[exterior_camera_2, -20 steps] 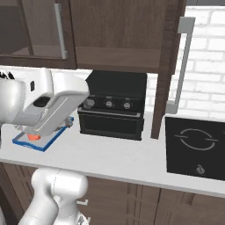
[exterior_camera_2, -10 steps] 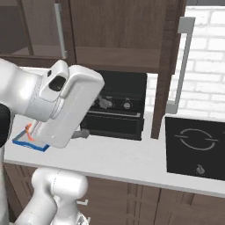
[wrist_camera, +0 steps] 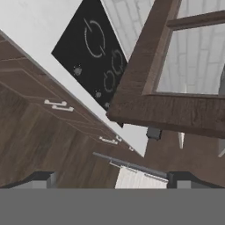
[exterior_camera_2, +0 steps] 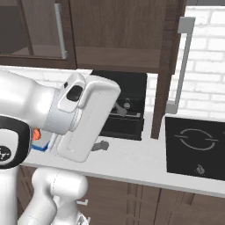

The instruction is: Pick the kettle from the counter and place it on the tray. Then pick the mug from the cabinet and place it on the tray. Then close the cabinet doors.

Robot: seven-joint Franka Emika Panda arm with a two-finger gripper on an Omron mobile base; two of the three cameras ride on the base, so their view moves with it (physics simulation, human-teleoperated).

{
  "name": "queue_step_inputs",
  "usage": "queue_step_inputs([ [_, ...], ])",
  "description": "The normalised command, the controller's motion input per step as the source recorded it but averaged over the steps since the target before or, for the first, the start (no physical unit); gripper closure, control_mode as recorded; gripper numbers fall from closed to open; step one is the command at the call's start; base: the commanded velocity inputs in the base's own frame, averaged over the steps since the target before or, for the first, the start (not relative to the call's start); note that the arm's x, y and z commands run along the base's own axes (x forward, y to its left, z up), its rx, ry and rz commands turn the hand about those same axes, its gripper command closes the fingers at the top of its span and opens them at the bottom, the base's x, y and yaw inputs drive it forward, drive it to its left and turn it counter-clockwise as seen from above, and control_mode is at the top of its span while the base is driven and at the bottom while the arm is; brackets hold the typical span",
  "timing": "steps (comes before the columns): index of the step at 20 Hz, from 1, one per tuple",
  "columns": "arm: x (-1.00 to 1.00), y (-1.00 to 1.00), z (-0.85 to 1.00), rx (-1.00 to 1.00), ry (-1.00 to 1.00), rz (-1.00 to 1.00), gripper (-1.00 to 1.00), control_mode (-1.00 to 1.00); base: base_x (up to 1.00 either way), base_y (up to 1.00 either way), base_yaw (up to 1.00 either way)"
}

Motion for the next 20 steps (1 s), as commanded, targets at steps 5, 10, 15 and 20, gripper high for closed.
queue_step_inputs([
  [5,0.04,-0.64,-0.04,0.00,-0.04,0.07,-1.00,-1.00,0.00,0.00,0.00],
  [10,0.01,-0.56,-0.05,-0.01,0.00,0.01,-1.00,-1.00,0.00,0.00,0.00],
  [15,0.03,-0.61,-0.02,-0.01,0.00,0.00,-1.00,-1.00,0.00,0.00,0.00],
  [20,0.36,-0.49,0.00,-0.01,0.11,0.00,-1.00,-1.00,0.00,0.00,0.00],
])
